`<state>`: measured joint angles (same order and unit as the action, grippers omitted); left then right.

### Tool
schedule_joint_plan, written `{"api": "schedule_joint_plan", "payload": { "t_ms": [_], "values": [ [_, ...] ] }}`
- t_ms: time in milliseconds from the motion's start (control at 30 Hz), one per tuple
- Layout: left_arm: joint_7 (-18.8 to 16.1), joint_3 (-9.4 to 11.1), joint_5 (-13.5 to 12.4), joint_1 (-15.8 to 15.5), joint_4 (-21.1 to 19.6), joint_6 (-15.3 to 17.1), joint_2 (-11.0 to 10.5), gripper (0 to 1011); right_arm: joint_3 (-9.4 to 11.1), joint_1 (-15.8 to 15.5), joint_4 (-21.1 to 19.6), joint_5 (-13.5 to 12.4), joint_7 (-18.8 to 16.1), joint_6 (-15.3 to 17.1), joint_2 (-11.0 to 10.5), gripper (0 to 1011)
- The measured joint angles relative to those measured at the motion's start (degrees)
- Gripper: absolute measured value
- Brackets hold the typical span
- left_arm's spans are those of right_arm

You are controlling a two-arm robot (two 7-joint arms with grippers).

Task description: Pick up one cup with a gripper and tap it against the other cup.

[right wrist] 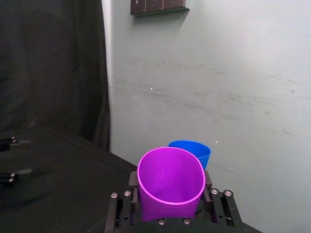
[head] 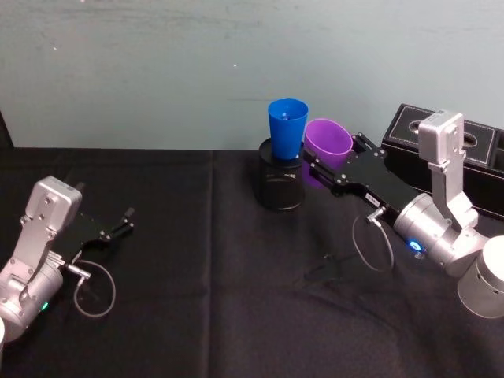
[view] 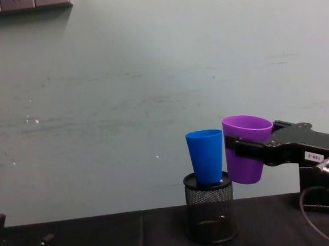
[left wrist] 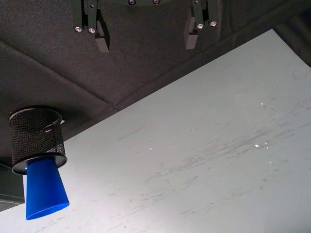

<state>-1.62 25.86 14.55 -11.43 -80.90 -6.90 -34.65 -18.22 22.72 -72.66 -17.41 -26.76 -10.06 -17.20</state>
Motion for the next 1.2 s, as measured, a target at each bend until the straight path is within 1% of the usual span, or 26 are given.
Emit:
{"api": "schedule_joint_plan", "payload": {
  "t_ms": [133, 333, 600, 900, 1200],
  "values": [
    [0.0, 0.0, 0.0, 0.0, 0.0, 0.0, 0.0, 1011, 0.0, -0.9, -1.5, -0.1, 0.0, 0.4, -0.7, 729],
    [0.0, 0.0, 0.0, 0.0, 0.0, 0.0, 0.0, 1011, 0.3, -3.1, -5.0, 0.3, 0.6, 1.0, -2.3, 729],
    [0.0, 0.0, 0.0, 0.0, 0.0, 0.0, 0.0, 1011, 0.8, -4.9, -7.3, 0.1, 0.9, 1.4, -3.4, 729],
    [0.0, 0.0, 0.0, 0.0, 0.0, 0.0, 0.0, 1012, 0.9, -6.6, -8.9, -0.6, 0.7, 1.6, -4.3, 729],
    [0.0, 0.0, 0.0, 0.0, 0.0, 0.0, 0.0, 1011, 1.2, -7.8, -9.4, -1.1, 0.5, 1.9, -5.0, 729]
  ]
}}
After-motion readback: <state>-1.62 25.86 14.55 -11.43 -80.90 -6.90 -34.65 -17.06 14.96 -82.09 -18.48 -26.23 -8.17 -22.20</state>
